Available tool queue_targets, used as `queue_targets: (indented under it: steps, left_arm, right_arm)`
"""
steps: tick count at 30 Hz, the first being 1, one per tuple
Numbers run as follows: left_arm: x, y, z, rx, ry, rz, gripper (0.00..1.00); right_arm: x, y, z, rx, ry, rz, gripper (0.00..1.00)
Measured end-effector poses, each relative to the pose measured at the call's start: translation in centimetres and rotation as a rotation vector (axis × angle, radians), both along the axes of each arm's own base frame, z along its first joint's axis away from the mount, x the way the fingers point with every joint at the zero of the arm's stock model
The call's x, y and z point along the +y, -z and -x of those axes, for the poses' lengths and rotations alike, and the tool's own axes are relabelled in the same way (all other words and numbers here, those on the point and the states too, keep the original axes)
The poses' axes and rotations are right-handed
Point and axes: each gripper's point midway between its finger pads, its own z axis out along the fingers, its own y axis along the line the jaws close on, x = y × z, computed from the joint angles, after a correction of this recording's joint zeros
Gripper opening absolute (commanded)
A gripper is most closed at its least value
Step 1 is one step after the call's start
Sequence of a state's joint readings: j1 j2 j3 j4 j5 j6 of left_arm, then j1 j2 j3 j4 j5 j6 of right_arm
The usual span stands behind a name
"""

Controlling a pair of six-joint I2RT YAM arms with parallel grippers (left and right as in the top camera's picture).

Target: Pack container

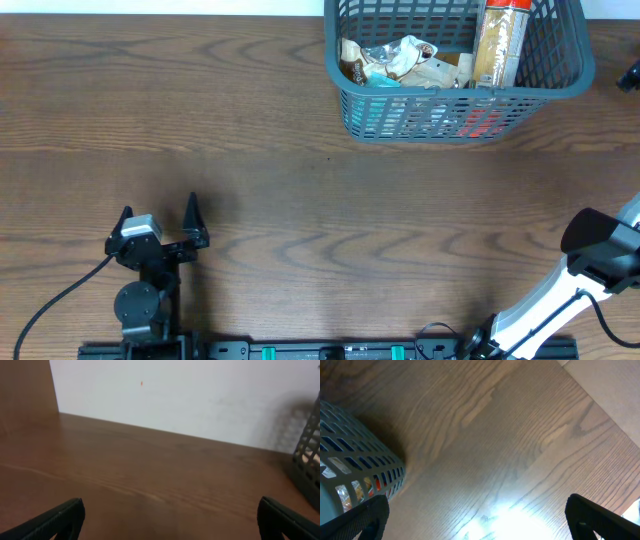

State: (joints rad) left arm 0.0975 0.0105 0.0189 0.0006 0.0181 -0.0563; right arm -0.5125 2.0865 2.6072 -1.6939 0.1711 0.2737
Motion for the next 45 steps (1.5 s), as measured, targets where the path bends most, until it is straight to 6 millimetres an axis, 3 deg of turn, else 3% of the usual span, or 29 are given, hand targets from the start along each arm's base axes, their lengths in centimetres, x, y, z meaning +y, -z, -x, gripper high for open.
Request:
queue_targets:
  steps: [9, 45]
  left_arm:
    - [-0.02, 0.74, 0.02, 0.025, 0.001, 0.002, 0.99]
    - [-0.02, 0.61, 0.07, 0.027, 0.001, 0.002, 0.98]
  right_arm:
    - [0.00, 0.00, 0.00, 0.000, 0.000, 0.000, 0.99]
    - [0.00, 0.00, 0.00, 0.000, 0.000, 0.000, 0.99]
